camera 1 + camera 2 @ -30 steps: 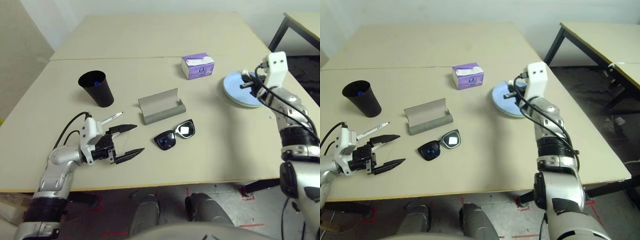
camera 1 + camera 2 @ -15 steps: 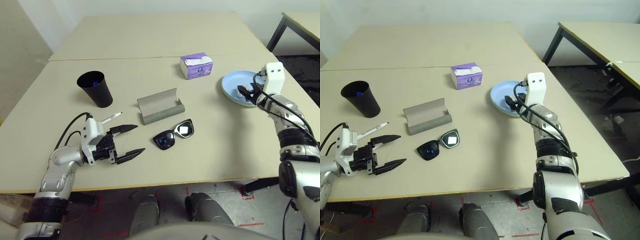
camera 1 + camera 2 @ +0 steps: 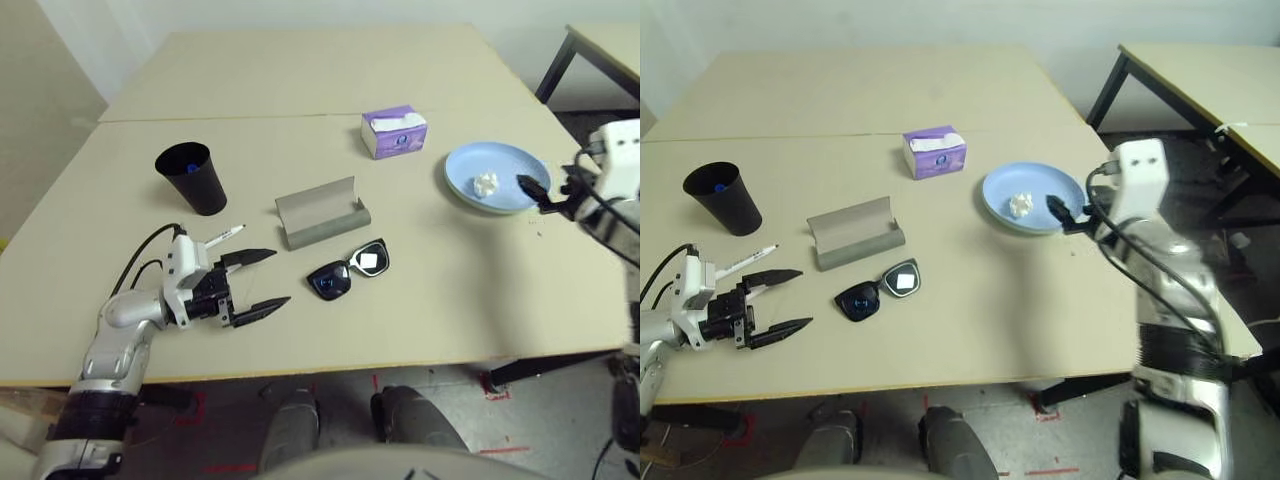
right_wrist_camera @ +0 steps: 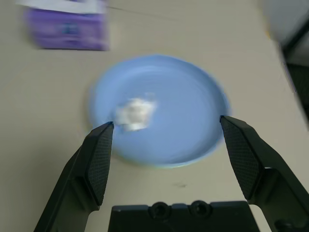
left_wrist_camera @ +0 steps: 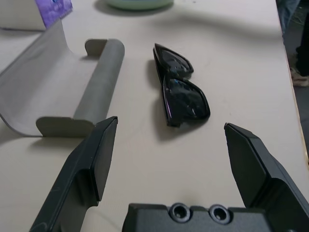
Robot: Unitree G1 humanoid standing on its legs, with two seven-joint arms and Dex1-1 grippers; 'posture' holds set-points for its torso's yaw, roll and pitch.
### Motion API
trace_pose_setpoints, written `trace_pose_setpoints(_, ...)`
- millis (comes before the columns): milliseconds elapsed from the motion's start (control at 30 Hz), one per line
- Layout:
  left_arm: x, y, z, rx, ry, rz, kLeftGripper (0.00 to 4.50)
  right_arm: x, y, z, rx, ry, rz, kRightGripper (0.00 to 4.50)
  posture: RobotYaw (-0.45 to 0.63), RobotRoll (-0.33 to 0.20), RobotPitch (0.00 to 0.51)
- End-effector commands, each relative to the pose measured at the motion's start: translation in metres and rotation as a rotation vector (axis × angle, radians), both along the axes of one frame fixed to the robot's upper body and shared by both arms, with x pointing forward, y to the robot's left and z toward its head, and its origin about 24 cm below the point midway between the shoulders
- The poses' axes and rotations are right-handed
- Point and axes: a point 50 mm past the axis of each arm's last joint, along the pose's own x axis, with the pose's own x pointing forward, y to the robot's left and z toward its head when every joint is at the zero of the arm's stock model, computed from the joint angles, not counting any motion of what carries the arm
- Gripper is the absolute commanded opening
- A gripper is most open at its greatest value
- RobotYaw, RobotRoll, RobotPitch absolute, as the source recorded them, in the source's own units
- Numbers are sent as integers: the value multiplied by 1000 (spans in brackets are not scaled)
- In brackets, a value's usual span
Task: Organize and tidy the items on the table.
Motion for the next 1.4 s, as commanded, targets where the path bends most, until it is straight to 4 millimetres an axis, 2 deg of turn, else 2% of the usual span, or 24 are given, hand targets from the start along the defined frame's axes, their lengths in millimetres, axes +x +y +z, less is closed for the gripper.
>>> trace_pose_setpoints(33, 1, 7, 3, 19, -1, -15, 4500, -18, 46, 10, -49, 90, 241, 4469, -143, 0, 110)
trace_pose_setpoints(133, 4, 9, 5, 31, -5, -18, 4500, -27, 77, 10, -228, 141, 425, 4469, -144, 0, 112)
trace_pose_setpoints(333, 8, 9, 5, 36, -14, -17, 4500, -32, 146, 9, -514, 222, 846, 4469, -138, 0, 114)
trace_pose_setpoints(500, 5, 13, 4, 39, -16, -1, 4500, -19, 179, 2, -681, 266, 999, 4469, -112, 0, 117)
trace_pose_setpoints(667, -4, 18, 3, 58, -7, -14, 4500, -7, 207, -4, -720, 296, 1050, 4469, -77, 0, 121)
trace_pose_setpoints(900, -22, 31, 0, 96, 33, -40, 4500, 6, 222, -18, -718, 334, 1054, 4469, -56, 0, 126)
trace_pose_setpoints(1033, -24, 37, 2, 107, 27, -17, 4500, 8, 225, -27, -709, 397, 1054, 4469, -41, 0, 127)
trace_pose_setpoints(1133, -24, 38, 3, 106, 17, -1, 4500, 2, 227, -34, -730, 451, 1106, 4469, -31, 0, 127)
trace_pose_setpoints(1267, -24, 36, 4, 105, 15, 3, 4500, -3, 234, -41, -750, 447, 1164, 4469, -27, 0, 128)
trace_pose_setpoints(1400, -25, 35, 3, 100, 12, 12, 4500, 2, 236, -47, -796, 428, 1177, 4469, -22, 0, 129)
